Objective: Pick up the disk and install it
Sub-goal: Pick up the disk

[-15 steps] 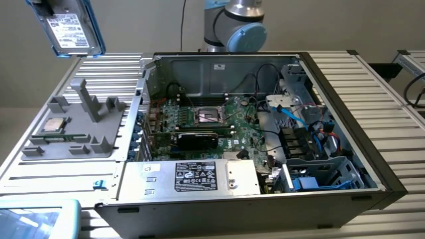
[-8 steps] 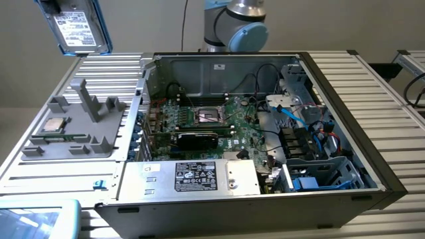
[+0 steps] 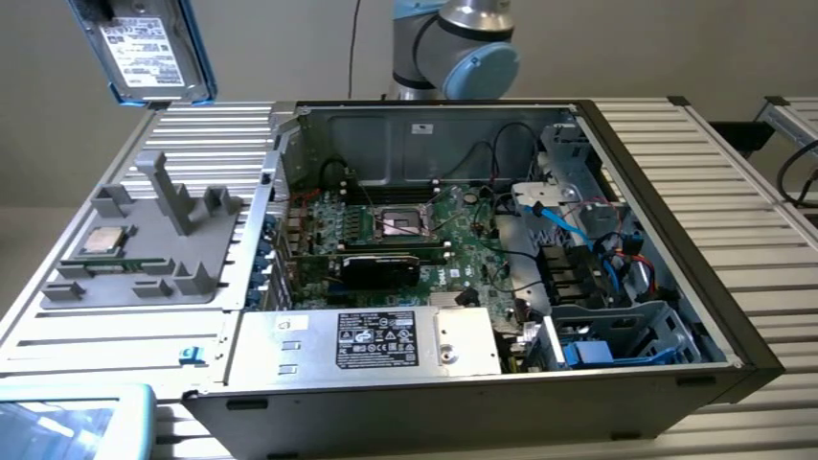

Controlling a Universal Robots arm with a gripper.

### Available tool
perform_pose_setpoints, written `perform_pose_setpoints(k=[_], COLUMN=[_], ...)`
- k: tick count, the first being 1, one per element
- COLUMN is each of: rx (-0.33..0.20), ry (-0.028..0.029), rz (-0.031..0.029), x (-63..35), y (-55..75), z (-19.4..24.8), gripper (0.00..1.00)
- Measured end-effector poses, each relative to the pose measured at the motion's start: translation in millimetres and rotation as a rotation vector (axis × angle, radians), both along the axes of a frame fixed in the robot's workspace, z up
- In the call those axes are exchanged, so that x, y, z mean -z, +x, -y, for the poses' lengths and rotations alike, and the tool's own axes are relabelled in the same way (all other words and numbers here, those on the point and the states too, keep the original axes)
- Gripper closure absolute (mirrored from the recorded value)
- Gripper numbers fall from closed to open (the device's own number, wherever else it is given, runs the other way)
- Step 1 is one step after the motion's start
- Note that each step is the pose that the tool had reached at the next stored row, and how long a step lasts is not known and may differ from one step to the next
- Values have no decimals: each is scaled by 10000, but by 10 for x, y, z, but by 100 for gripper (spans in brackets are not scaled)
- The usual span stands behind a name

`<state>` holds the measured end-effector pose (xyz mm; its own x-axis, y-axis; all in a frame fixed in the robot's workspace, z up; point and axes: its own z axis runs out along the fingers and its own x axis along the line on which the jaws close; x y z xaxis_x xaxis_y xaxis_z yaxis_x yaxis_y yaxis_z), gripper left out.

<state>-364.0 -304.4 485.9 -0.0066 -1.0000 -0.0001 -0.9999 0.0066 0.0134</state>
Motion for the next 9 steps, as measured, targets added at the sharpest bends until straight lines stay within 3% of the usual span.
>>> perform_pose_setpoints(k=[9], rx=[-1], ry=[-2], rz=[-1], x=[-147], y=[70], z=[174], gripper=[63])
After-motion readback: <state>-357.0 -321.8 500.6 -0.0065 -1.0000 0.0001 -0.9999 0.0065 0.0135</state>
